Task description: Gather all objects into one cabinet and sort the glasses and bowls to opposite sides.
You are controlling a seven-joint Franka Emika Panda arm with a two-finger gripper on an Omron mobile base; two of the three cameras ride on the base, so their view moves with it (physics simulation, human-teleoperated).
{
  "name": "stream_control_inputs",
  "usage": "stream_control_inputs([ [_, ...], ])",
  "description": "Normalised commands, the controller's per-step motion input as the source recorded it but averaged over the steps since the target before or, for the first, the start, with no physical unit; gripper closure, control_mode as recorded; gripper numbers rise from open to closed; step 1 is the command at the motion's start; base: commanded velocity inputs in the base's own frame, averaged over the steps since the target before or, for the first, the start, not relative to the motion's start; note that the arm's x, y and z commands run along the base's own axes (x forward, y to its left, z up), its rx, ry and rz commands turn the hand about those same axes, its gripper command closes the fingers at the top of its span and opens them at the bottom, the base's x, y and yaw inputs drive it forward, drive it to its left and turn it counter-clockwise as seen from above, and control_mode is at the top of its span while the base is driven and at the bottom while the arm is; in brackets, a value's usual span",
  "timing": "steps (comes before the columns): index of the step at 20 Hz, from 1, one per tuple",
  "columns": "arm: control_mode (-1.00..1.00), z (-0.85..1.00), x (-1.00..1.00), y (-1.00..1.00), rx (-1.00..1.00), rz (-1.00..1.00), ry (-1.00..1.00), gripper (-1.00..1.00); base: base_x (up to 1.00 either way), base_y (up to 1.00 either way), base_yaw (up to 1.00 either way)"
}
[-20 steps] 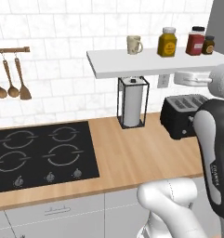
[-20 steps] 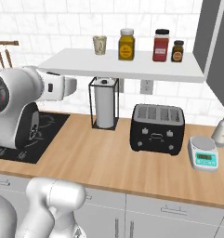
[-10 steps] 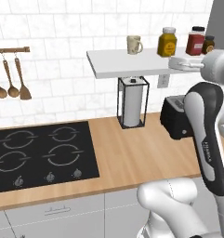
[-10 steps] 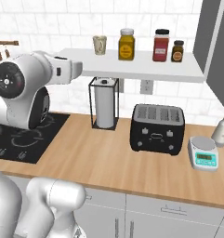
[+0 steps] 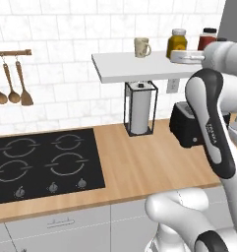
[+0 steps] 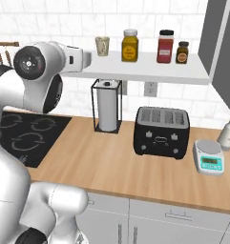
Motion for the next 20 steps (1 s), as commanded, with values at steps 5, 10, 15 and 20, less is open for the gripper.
stream_control_inputs([
  [5, -1.0, -0.05, 0.39, 0.01, -0.04, 0.04, 0.0, -1.0, 0.0, 0.0, 0.0],
  [10, -1.0, -0.05, 0.22, 0.0, 0.0, 0.02, 0.0, -1.0, 0.0, 0.0, 0.0],
  [15, -1.0, 0.0, 0.31, 0.03, -0.03, 0.0, 0.0, -1.0, 0.0, 0.0, 0.0],
  [20, -1.0, 0.0, 0.3, 0.0, 0.0, 0.0, 0.0, -1.0, 0.0, 0.0, 0.0],
])
